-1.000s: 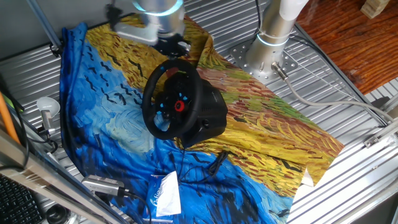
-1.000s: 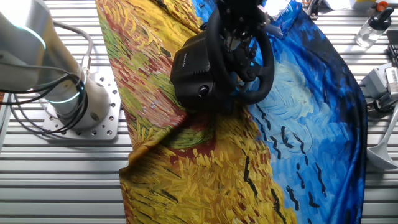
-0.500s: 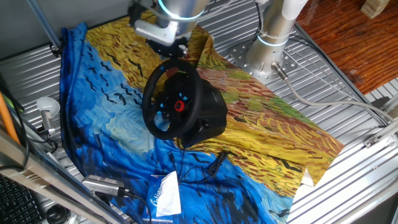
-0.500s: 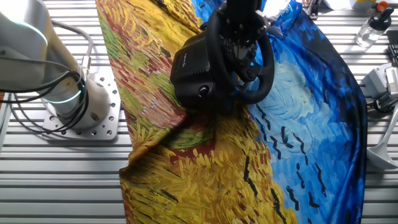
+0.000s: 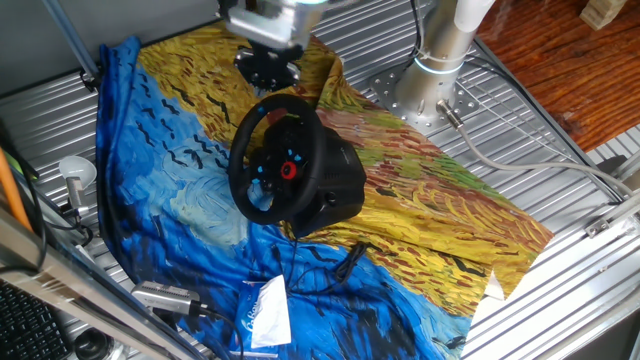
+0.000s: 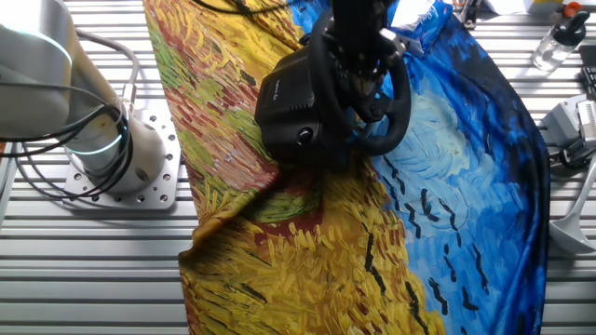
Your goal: Rotate the steering wheel 90 degrees counterclockwise
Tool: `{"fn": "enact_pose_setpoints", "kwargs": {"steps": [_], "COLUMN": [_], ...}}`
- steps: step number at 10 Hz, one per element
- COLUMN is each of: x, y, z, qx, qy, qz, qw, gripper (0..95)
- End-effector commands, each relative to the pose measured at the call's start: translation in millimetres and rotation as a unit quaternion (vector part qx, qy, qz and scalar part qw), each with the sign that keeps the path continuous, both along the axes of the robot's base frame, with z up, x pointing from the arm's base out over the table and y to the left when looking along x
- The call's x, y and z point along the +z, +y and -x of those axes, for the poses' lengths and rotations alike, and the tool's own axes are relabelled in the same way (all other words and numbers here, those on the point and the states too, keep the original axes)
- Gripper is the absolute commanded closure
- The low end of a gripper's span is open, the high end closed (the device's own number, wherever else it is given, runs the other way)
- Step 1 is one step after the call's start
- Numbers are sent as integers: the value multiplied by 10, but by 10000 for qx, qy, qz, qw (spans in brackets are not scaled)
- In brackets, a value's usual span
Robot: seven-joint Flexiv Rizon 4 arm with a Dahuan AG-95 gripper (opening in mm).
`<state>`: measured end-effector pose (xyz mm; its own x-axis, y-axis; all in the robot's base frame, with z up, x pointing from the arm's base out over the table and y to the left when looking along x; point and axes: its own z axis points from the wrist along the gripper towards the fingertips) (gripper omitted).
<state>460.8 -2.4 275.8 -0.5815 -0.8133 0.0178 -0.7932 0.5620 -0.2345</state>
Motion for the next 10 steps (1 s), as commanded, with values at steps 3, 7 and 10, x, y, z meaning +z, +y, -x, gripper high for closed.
{"fn": "enact_pose_setpoints", "kwargs": {"steps": [3,7,10], "x": [-28,-28,-26], "y": [77,114,116], "z": [-29,-16,-12], "qx": [-292,-123,-256], "qy": [1767,1736,1700], "qz": [-1252,-831,-511], "qw": [9758,9812,9838], "gripper": [950,950,950]}}
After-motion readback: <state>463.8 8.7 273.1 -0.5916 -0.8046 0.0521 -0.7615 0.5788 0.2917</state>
